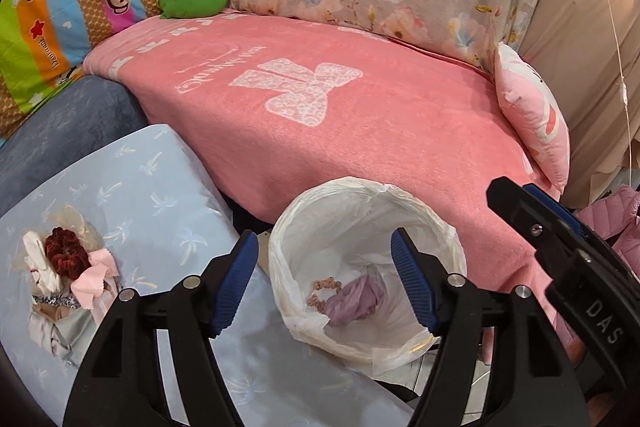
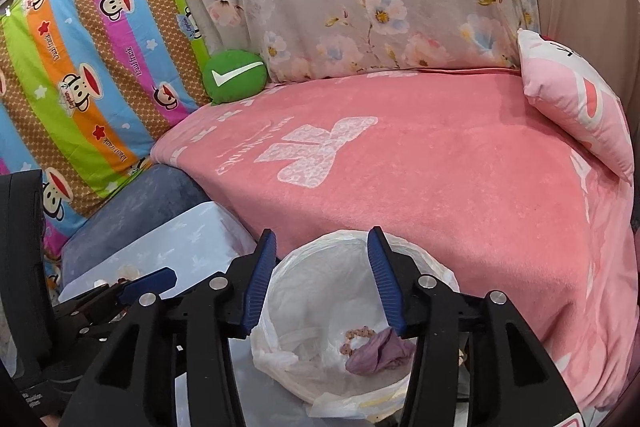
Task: Collect trash
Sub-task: 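Carry both items to the white bin and open both tools over it, then move both tools back to the cloth pile on the table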
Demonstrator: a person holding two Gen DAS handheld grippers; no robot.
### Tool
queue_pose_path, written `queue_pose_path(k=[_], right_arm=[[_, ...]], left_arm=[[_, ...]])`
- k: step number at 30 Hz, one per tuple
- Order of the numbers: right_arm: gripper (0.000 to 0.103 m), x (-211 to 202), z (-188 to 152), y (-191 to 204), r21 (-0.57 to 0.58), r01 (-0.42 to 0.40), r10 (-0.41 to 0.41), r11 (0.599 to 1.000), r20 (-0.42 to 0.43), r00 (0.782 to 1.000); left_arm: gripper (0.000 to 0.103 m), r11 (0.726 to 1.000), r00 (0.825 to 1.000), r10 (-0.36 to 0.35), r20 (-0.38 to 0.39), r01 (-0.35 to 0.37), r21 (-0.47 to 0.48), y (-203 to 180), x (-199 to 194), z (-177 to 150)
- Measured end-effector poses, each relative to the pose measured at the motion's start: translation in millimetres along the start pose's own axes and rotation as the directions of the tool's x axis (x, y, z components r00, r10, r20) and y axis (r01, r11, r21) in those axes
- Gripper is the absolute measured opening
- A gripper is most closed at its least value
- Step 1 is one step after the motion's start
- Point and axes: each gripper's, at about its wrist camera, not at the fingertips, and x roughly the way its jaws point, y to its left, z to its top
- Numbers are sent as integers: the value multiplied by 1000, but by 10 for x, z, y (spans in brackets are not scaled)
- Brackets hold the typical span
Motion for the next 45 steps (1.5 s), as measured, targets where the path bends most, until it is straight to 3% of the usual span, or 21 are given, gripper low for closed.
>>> queue_pose_path(k=[13,32,36,45], right_arm=[[57,-81,-239,280,-27,-35,34,999,-45,998],[60,10,-574,909,-112,-106,92,988,-123,988],[60,59,-646,1068,-129,-122,104,984,-142,984],[61,232,-845,1488,-170,-173,136,970,-210,968]], left_arm=[[70,991,997,76,-16,-77,-106,405,-170,-189],[76,956,979,201,-27,-202,-215,1069,-455,-540],[87,939,973,228,-33,-229,-257,1282,-505,-623],[88,875,949,299,-102,-315,-367,1910,-536,-904]])
